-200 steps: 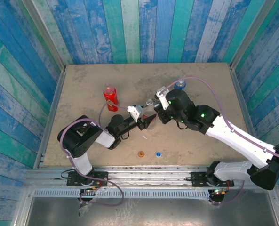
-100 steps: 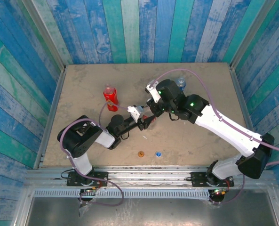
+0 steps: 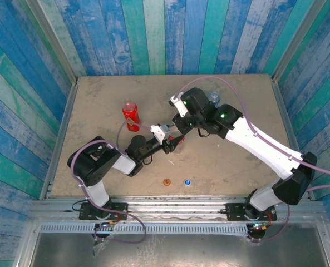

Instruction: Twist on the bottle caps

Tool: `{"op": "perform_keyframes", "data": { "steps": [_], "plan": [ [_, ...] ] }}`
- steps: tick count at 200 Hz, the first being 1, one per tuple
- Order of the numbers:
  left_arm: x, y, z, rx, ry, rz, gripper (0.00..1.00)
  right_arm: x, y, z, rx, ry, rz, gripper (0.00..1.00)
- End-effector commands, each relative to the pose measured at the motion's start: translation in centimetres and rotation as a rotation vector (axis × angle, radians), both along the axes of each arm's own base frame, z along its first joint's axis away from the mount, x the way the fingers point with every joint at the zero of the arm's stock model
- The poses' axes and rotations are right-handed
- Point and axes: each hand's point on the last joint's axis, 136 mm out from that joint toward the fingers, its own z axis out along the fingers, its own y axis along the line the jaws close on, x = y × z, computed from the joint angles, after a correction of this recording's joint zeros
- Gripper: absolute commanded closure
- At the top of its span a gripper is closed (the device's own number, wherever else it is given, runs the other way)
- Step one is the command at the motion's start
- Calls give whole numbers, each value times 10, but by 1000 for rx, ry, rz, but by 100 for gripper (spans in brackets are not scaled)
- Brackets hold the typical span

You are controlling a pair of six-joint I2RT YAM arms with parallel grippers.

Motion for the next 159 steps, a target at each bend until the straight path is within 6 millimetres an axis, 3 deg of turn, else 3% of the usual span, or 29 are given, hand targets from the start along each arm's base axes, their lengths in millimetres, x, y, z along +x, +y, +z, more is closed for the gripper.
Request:
{"op": "perform_keyframes", "data": {
  "steps": [1, 27, 98, 128, 159],
  "plan": [
    [-12, -2, -4, 42, 16, -47, 37, -23, -13, -41, -125, 183, 19, 70],
    [-13, -3, -6, 57, 25, -59, 37, -29, -17, -47, -168, 254, -7, 74],
    [-15, -3, -7, 51, 32, -67, 37, -34, -25, -56, -276, 353, -39, 73],
    [-15, -4, -7, 51, 33, -69, 37, -29, -33, -51, -284, 335, -70, 74],
    [-15, -3, -7, 50, 36, -64, 37, -28, -28, -48, -268, 334, -55, 71]
  ]
}}
